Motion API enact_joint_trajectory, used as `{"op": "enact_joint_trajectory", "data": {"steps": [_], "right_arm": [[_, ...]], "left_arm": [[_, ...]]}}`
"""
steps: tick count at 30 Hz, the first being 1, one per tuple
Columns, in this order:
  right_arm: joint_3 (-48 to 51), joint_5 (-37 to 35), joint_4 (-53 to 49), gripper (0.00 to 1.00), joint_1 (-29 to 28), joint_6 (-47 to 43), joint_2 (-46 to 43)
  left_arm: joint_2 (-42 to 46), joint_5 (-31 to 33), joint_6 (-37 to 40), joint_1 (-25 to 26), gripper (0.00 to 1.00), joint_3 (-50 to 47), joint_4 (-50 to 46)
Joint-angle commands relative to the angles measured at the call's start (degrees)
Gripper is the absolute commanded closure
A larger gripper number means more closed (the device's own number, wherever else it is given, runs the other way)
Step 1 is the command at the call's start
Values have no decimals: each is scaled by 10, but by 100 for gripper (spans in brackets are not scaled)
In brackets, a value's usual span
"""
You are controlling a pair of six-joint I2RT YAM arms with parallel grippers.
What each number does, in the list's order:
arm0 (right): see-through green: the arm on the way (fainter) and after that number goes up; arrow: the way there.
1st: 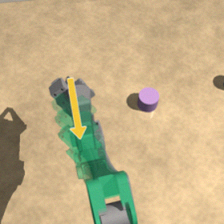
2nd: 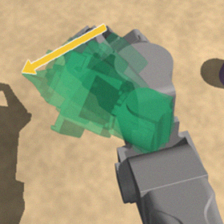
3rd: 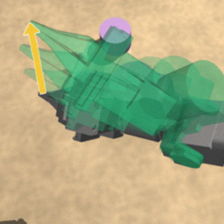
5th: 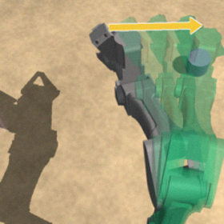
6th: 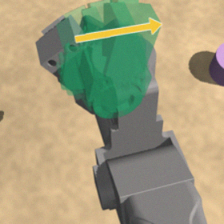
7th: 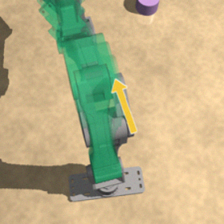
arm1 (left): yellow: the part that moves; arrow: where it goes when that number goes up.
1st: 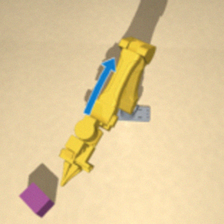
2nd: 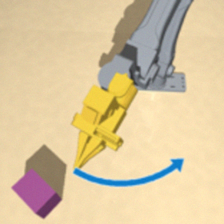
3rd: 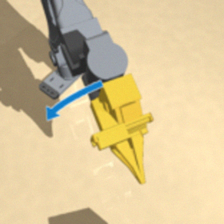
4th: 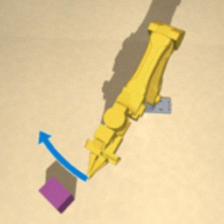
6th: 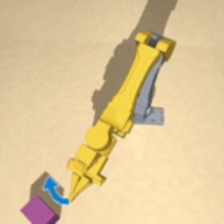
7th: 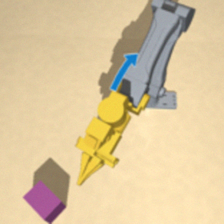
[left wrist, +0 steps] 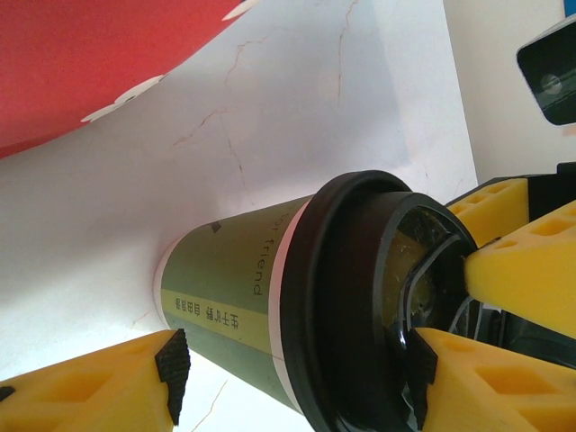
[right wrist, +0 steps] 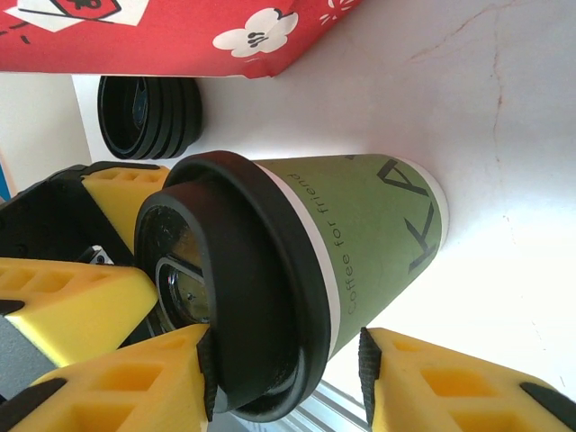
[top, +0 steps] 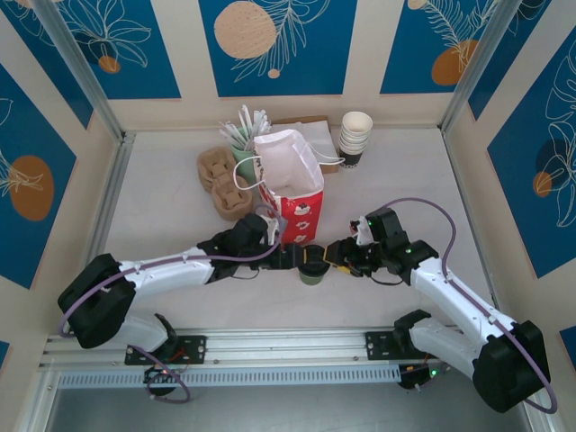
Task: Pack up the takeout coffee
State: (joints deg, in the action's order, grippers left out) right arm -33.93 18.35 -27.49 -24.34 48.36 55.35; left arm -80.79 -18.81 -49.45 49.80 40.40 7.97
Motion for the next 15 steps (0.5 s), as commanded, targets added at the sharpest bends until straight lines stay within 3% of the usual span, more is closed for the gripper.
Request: {"op": "enact_joint_trajectory", "data": {"steps": [1,15], "right_arm": [[16,-23,-32,54,-4,-11,6],[35,-26,-23,54,-9,-12,13]], "left_arm": [[3,14,-3,6,36,-23,-21],[12,28,-10,8,37,-52,-17]]}}
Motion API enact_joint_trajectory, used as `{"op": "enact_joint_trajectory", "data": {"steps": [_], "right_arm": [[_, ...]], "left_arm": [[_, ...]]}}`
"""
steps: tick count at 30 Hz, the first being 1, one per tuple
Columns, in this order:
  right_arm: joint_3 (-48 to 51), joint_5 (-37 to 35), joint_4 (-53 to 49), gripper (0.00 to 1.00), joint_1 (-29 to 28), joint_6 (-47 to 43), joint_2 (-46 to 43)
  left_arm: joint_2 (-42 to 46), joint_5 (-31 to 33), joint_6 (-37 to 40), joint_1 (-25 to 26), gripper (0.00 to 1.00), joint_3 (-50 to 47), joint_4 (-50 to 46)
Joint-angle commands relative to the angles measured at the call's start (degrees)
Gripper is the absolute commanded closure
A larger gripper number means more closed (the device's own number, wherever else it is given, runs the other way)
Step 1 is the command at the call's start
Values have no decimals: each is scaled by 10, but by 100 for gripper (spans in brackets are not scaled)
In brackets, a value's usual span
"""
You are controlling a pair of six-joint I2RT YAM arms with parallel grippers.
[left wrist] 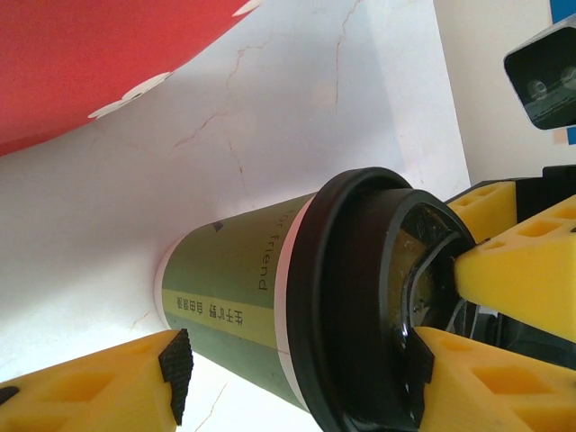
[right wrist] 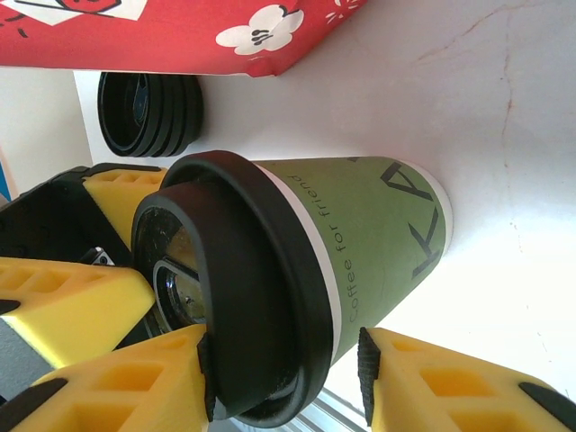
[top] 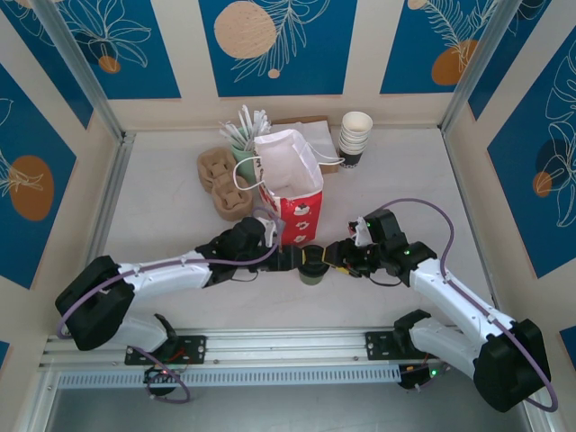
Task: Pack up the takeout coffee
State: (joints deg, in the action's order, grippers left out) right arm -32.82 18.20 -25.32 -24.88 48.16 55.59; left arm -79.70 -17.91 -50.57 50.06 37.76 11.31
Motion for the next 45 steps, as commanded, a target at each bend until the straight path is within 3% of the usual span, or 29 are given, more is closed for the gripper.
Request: {"op": "enact_joint_trajectory", "data": {"steps": [1,32,45], "right_arm": [[26,-25,-45,54,-3,-10,11],[74,-16,-9,61,5,16,17],[1,8,-30,46,3,18,6]], "left_arm": [[1,20,0,6,37,-27,-49],[-16,34,-6,13,40,-55,-33],[19,42,11,18,39,-20,-60]]}}
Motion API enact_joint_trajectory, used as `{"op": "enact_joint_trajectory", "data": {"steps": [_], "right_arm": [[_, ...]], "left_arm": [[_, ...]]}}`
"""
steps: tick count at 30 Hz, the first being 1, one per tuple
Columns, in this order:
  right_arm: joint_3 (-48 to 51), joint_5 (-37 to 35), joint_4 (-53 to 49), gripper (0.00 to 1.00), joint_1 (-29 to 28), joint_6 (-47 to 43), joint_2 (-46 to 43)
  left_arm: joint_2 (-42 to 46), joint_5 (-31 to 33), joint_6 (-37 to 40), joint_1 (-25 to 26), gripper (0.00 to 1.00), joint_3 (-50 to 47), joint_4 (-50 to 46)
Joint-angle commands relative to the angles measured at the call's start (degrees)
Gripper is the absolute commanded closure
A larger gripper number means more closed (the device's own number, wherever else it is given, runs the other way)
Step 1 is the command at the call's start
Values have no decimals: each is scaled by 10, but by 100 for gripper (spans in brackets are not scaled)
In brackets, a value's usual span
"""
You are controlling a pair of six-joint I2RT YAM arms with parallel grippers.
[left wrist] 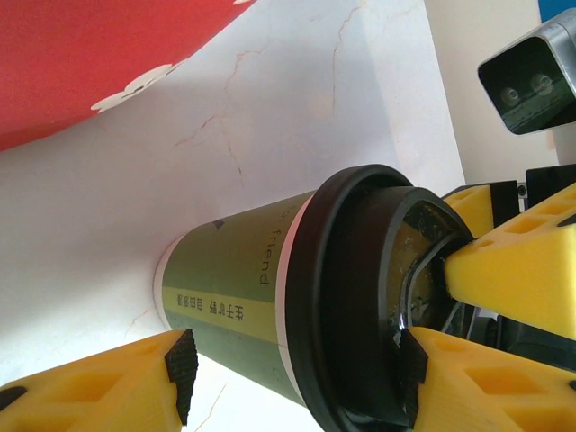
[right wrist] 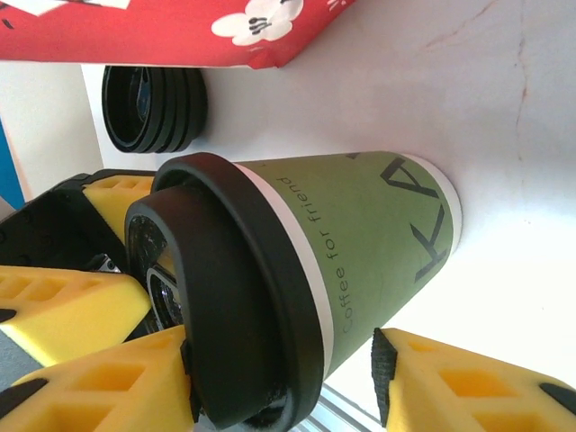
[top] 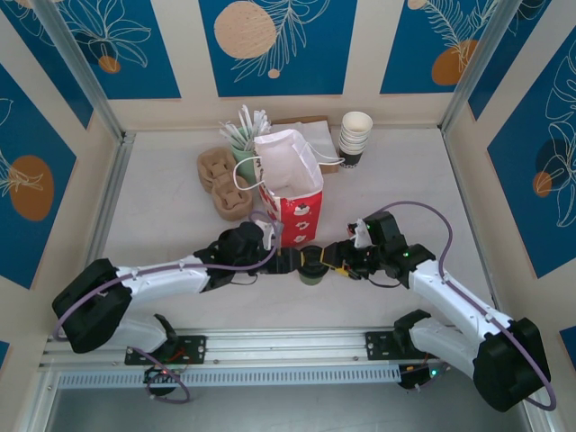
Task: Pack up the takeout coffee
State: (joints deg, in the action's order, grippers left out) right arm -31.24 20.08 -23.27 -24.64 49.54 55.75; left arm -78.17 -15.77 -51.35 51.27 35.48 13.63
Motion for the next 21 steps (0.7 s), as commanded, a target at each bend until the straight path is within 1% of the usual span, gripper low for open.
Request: {"op": "enact_joint_trajectory", "data": {"steps": [1,12,16,21], "right_arm": [[-17,-9,-50,46,1,5,4],[-33,-19,-42,43,3,5,12],[-37,-18,-30,43,4,-4,29],[-36,7,2,42,4,-16,51]], "left_arm": [[6,21,20,6,39,7,-88],[30,20,31,6,39,37,-111],[68,35,42,5,38,45,-150],[138,69,60,6,37,51,-219]]}}
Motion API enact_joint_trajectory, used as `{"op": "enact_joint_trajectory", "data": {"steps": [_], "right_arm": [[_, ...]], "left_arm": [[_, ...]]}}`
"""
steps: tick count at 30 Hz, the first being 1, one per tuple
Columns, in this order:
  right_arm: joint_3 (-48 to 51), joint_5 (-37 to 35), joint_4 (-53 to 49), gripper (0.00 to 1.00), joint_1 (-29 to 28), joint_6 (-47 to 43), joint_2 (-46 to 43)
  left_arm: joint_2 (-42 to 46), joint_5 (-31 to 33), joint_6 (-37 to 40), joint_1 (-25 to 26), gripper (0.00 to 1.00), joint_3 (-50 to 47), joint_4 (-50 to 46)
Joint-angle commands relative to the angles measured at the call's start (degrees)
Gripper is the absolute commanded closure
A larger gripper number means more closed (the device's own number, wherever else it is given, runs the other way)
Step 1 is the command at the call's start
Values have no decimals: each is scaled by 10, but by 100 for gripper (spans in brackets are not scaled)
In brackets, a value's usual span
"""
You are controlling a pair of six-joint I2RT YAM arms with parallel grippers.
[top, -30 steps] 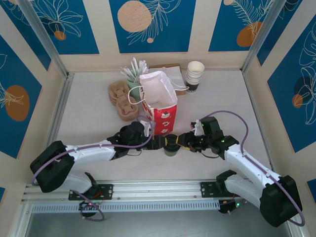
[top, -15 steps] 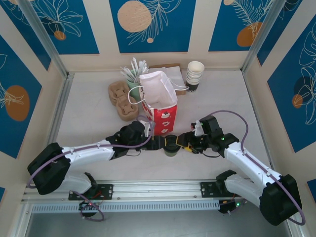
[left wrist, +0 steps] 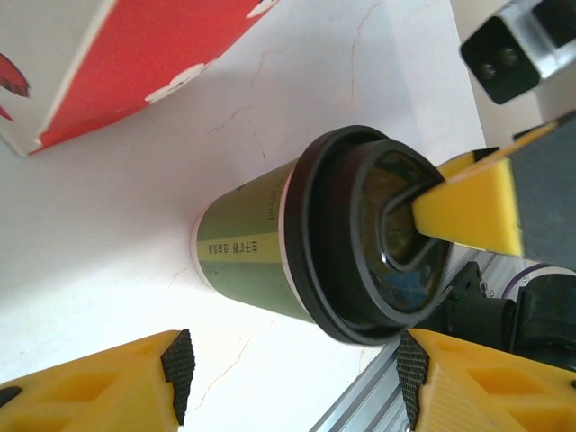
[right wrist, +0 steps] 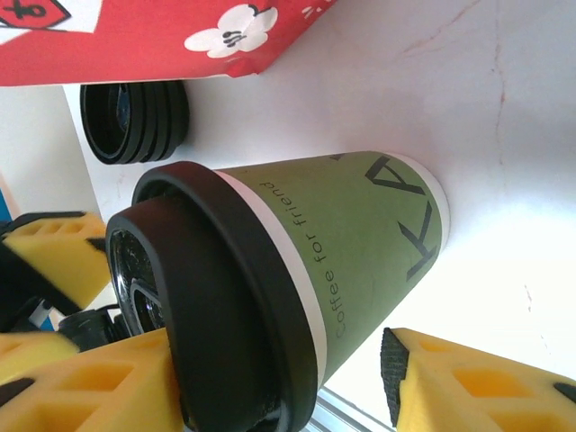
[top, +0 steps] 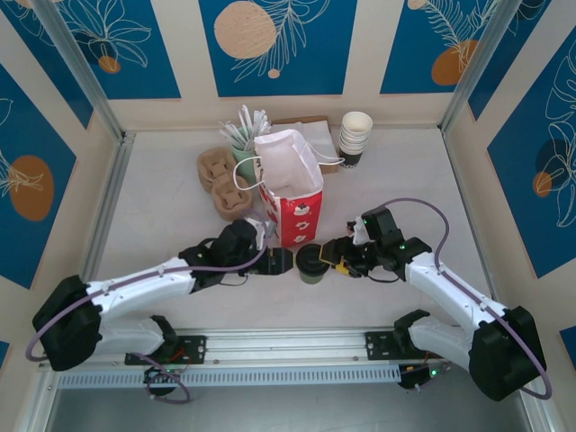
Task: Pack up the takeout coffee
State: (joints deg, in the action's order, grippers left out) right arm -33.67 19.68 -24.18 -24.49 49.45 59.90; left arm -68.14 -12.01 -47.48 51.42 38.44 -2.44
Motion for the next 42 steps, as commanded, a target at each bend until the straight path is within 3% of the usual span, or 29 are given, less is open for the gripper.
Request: {"op": "enact_joint_trajectory", "data": {"steps": [1,14,33,42], "right_arm": [[-10,13,15,42,2,-15,10],[9,55,77,45,-15,-9,25],[6,24,199,47,-118,81,122],[-2,-23,265,47,-171,131,156]], "left_arm": [[51,38,24,4,36,22,-70],[188,95,42,-17,31,-7,-169],[213,95,35,-32,31,-28,-184],[221,96,33,-35,31,-33,-187]]}}
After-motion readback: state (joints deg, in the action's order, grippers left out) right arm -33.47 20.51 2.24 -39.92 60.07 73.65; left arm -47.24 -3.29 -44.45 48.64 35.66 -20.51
